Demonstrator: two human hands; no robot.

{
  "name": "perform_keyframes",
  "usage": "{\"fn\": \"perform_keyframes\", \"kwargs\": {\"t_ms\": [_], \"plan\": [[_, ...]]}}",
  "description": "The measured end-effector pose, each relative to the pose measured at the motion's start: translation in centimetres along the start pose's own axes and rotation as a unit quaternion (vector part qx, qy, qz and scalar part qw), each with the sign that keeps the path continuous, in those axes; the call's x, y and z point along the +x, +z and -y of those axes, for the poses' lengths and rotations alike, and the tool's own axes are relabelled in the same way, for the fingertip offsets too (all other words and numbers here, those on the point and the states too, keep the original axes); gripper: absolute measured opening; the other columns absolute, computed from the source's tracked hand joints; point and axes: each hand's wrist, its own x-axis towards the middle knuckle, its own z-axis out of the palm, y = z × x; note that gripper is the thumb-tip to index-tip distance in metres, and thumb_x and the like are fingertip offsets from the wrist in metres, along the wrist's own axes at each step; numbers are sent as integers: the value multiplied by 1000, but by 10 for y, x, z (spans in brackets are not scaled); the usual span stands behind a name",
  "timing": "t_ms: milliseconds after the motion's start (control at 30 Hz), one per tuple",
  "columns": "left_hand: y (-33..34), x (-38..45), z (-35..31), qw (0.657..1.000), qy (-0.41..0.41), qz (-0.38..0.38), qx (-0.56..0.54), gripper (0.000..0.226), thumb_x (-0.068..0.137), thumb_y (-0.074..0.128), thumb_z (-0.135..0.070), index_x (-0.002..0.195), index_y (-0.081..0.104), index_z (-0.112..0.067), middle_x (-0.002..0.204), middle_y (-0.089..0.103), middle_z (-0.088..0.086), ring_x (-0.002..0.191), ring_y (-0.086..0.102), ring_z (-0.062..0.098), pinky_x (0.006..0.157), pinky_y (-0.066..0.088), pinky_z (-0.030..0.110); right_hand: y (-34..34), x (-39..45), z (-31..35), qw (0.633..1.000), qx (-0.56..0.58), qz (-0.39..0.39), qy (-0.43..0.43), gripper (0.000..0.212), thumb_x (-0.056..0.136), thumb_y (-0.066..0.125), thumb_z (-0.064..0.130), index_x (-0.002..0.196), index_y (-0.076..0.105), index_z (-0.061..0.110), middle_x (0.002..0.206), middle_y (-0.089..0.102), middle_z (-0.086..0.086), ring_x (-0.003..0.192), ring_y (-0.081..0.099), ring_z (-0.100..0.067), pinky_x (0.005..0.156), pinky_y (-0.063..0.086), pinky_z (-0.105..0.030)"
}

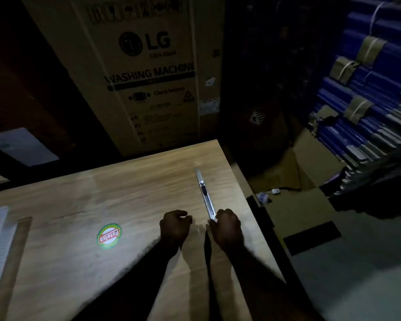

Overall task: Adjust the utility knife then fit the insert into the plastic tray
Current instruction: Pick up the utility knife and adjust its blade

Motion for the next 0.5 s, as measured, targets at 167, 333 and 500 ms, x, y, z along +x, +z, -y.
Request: {"fn": "perform_keyframes", "kwargs": {"t_ms": [167, 333, 500], "plan": [[12, 11, -14, 999, -28, -17, -40, 27, 68, 75, -27, 93, 75, -17, 95, 76, 8, 92, 70, 24, 90, 55, 38, 1, 14, 16, 998, 3, -5, 57, 17, 89, 59, 19, 101, 60, 6, 111, 59, -13, 109, 59, -32, 84, 53, -39], [19, 26, -18, 996, -57, -15, -73, 27, 69, 76, -25, 93, 74, -13, 87, 76, 12, 81, 71, 27, 84, 58, 37, 7, 23, 21, 994, 38, 1, 99, 15, 86, 56, 8, 100, 55, 5, 109, 60, -14, 109, 58, -34, 82, 52, -38], [27, 34, -26, 987, -71, 12, -144, 17, 74, 71, -11, 84, 72, 2, 71, 67, 17, 54, 59, 23, 63, 47, 31, 6, 32, 19, 987, 87, 23, 132, 19, 81, 58, 7, 99, 56, 0, 109, 63, -20, 106, 61, -38, 81, 52, -37]]}}
